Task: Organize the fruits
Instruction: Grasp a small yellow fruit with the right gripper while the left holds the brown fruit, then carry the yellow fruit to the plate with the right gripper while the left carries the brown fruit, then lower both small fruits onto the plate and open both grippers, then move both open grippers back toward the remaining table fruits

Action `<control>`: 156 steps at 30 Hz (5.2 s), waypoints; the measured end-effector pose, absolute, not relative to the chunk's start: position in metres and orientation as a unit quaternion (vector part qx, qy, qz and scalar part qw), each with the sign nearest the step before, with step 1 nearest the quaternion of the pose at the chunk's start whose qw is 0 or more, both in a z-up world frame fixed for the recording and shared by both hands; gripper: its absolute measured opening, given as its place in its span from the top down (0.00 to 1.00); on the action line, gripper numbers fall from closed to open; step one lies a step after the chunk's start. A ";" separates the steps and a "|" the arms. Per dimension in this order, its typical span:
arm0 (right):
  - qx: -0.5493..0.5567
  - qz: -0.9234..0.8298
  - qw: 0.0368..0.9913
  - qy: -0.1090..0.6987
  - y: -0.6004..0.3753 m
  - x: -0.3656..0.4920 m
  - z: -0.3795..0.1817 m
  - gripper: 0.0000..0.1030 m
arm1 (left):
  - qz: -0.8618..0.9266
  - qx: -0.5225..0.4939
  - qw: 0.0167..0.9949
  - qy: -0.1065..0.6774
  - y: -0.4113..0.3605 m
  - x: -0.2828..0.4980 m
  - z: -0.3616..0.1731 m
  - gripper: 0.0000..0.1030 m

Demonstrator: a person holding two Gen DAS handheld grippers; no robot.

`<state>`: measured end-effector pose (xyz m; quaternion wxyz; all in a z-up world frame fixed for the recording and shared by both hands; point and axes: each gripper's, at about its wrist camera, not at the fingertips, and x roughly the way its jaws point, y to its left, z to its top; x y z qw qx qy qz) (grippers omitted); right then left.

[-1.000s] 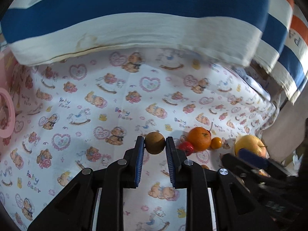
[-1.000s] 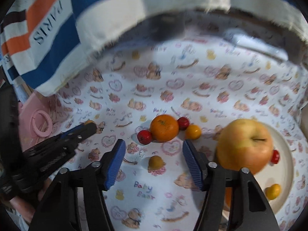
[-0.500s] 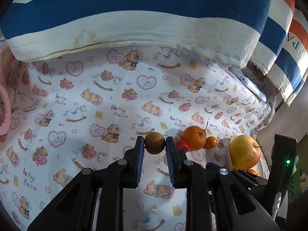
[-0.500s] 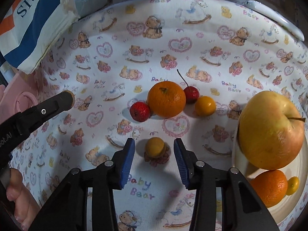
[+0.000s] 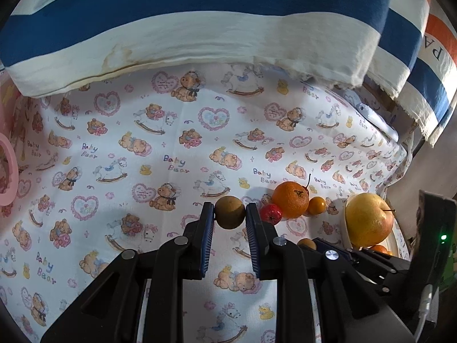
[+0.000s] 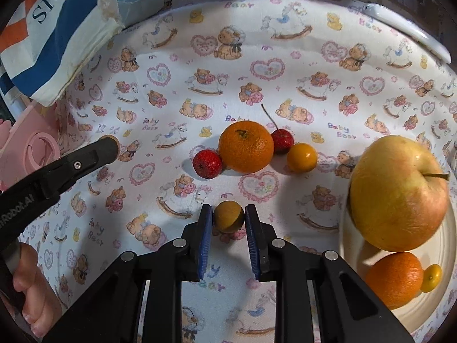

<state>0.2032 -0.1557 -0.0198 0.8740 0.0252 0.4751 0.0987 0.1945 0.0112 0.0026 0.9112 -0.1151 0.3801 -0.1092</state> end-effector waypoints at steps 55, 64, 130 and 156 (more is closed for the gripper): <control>0.109 -0.001 0.899 0.424 -0.333 0.115 -0.003 0.77 | -0.199 0.030 0.903 0.379 -0.081 0.156 -0.011 0.79; 0.119 -0.002 0.900 0.420 -0.338 0.114 -0.001 0.76 | -0.218 0.037 0.904 0.365 -0.089 0.144 0.002 0.79; 0.074 -0.032 0.960 0.269 -0.320 0.079 0.037 0.17 | -0.167 0.017 0.967 0.190 -0.078 0.130 0.032 0.01; 0.026 -0.014 0.957 0.289 -0.292 0.095 0.047 0.16 | -0.136 -0.048 0.907 0.395 -0.041 0.212 -0.009 0.51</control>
